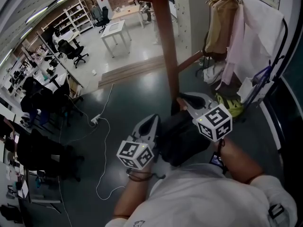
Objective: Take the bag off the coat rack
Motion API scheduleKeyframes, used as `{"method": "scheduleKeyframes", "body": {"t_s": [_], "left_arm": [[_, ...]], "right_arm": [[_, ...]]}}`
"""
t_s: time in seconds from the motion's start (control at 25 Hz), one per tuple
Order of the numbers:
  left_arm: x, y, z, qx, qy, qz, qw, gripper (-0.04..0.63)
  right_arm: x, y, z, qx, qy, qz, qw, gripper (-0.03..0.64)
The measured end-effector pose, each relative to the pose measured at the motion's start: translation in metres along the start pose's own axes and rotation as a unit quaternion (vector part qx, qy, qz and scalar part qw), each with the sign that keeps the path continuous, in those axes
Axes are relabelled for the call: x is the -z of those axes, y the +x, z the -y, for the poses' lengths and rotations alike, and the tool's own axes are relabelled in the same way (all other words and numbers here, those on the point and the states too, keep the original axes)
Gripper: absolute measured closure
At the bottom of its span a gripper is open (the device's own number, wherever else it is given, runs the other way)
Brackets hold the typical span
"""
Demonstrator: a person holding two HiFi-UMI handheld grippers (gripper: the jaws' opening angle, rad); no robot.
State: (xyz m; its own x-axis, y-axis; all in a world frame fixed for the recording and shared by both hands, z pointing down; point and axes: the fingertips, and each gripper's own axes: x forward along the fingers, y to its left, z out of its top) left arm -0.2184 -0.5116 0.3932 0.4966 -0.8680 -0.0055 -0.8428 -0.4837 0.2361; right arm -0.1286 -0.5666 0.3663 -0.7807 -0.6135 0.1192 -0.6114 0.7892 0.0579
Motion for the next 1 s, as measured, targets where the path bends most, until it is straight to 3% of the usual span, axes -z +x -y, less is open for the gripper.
{"method": "scheduleKeyframes", "body": {"t_s": [0.56,1.0], "left_arm": [[-0.015,-0.045,0.024,0.026,0.008,0.015,0.9995,0.595],[0.005,-0.091,0.054,0.04,0.003,0.008,0.9992,0.595]], "right_arm": [[-0.047,-0.065,-0.028,0.036,0.021,0.056,0.998,0.595],[-0.022,-0.108,-0.078,0.057,0.06,0.09,0.993,0.595]]}}
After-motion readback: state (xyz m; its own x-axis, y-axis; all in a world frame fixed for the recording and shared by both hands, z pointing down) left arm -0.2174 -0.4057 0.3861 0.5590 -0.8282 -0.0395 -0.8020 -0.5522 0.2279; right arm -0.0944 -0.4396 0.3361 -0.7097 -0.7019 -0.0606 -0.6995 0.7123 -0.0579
